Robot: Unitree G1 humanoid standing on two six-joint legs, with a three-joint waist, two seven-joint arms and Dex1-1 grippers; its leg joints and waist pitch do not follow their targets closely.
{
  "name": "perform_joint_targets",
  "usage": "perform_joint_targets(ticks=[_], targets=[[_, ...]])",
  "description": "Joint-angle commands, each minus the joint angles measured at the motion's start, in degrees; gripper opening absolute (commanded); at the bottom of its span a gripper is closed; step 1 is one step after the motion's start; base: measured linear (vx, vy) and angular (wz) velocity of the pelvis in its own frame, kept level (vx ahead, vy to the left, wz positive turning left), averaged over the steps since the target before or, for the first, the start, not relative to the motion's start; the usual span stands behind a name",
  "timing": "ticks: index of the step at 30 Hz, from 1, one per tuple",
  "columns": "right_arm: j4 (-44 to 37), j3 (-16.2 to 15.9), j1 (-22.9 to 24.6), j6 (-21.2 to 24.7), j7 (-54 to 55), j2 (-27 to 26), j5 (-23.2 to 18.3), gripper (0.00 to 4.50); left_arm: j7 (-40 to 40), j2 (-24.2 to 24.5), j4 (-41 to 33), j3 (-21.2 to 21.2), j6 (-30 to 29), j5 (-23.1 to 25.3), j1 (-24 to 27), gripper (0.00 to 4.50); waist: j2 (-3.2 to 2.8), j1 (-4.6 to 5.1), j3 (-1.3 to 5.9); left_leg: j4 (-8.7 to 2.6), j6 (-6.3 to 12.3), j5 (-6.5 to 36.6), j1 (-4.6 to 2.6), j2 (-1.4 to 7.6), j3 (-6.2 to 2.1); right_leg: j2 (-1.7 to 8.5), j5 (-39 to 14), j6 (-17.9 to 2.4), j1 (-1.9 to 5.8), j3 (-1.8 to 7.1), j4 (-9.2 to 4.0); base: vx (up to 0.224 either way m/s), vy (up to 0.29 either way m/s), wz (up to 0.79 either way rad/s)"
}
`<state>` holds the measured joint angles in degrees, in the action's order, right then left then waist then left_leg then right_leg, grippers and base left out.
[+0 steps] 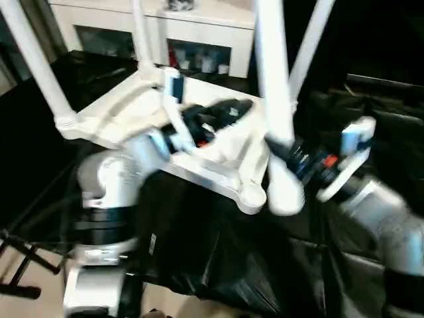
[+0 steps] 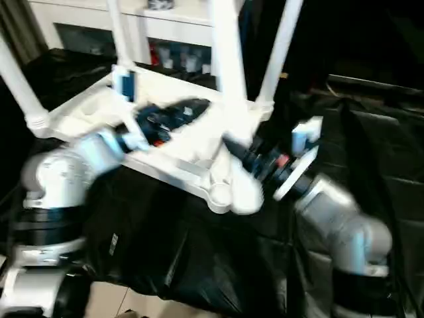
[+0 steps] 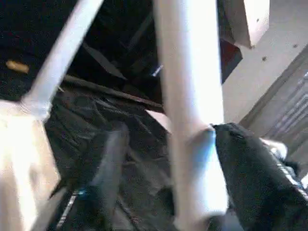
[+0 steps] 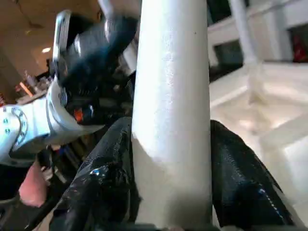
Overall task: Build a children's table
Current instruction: Pick table leg
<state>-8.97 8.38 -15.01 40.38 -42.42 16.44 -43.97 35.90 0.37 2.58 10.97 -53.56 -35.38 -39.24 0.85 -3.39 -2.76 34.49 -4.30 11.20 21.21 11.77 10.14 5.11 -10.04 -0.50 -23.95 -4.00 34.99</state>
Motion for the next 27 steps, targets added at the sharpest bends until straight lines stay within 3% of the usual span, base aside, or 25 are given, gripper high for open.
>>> perform_joint_targets(ticks=[1,7,8,10,11,12,14,18,20,23,27], targets=[[-2.52,-1.20,0.62,-1.25,0.35,-0.08,1.60,1.83,-2.32,-1.05,0.13,0.13,-0.79,-0.76,-1.44,3.55,0.63,-0.18,3.78,-3.47,3.16,4.33,0.06,0.56,0.23,2.07,-10.19,-10.40,3.87,2.12,-4.24,0.000,0.000,0.00],[-2.46,-3.96,0.29,-3.99,2.63,-0.66,5.84,1.83,-6.93,-3.52,2.11,1.42,0.18,-2.17,-3.08,3.93,0.65,-0.15,3.58,-3.68,2.06,6.39,0.06,0.48,0.08,2.06,-14.43,-8.22,3.78,2.04,-4.82,0.000,0.000,0.00],[-2.70,-4.74,0.04,-4.28,3.42,-0.77,6.63,1.83,-8.34,-3.94,2.60,1.50,0.15,-1.73,-3.42,3.93,0.56,-0.02,3.55,-3.71,1.87,6.89,0.11,0.40,0.04,1.93,-15.99,-7.13,3.75,1.98,-5.04,0.000,0.000,0.00],[-2.73,-5.83,-0.23,-5.10,4.03,-0.60,8.34,1.83,-9.56,-4.88,3.20,2.34,0.11,-1.97,-3.85,3.93,0.60,-0.07,3.67,-3.60,1.61,6.28,0.09,0.36,0.02,1.89,-15.18,-6.92,3.73,1.99,-4.96,0.000,0.000,0.00],[-2.74,-7.68,-0.73,-6.53,5.49,-0.50,11.30,1.83,-11.71,-6.16,3.96,2.77,0.18,-1.16,-4.36,3.96,0.54,-0.07,3.75,-3.64,1.64,5.66,0.13,0.48,-0.05,1.93,-13.48,-7.38,3.81,2.02,-4.73,0.000,0.000,0.00],[-2.74,-7.68,-0.73,-6.53,5.49,-0.50,11.30,1.83,-11.71,-6.16,3.96,2.77,0.18,-1.16,-4.36,3.79,0.58,0.02,3.75,-3.60,1.55,5.29,0.18,0.50,-0.08,1.88,-12.53,-7.62,3.80,2.01,-4.64,0.000,0.000,0.00],[-2.64,-9.66,-1.58,-8.87,7.90,-0.97,15.21,1.83,-15.93,-7.23,5.17,2.09,0.91,1.99,-4.80,3.58,0.50,0.07,3.78,-3.56,1.78,5.13,0.07,0.48,-0.08,1.82,-10.87,-8.07,3.78,2.06,-4.49,0.000,0.000,0.00],[-2.04,-12.08,-2.79,-12.28,11.83,-1.63,21.39,1.83,-21.80,-8.38,6.66,1.08,3.24,5.64,-5.01,3.21,0.44,0.15,3.73,-3.56,1.63,5.81,0.10,0.31,-0.06,1.79,-11.79,-7.21,3.86,2.06,-4.71,0.000,0.000,0.00],[-0.88,-15.14,-4.24,-17.30,17.37,-2.87,28.96,1.83,-29.36,-10.60,8.39,1.59,7.83,8.32,-5.06,3.14,0.21,0.19,3.77,-3.53,1.13,5.51,0.14,0.29,-0.12,1.74,-10.82,-7.43,3.78,2.07,-4.57,0.000,0.000,0.00],[-1.16,-16.59,-5.11,-18.33,20.80,-4.67,31.50,1.83,-33.44,-12.70,8.69,2.62,10.92,9.71,-4.84,2.72,0.09,0.28,3.94,-3.55,0.97,5.24,0.14,0.36,-0.25,1.70,-8.18,-8.04,3.93,2.11,-4.21,0.000,0.000,0.00],[-1.47,-17.86,-5.33,-19.04,22.48,-6.31,32.80,1.83,-35.62,-14.18,8.06,2.85,13.33,11.16,-4.48,2.65,-0.01,0.48,3.83,-3.63,1.22,6.34,0.08,0.38,-0.19,1.63,-7.67,-8.51,3.87,2.13,-4.18,0.000,0.000,0.00]])
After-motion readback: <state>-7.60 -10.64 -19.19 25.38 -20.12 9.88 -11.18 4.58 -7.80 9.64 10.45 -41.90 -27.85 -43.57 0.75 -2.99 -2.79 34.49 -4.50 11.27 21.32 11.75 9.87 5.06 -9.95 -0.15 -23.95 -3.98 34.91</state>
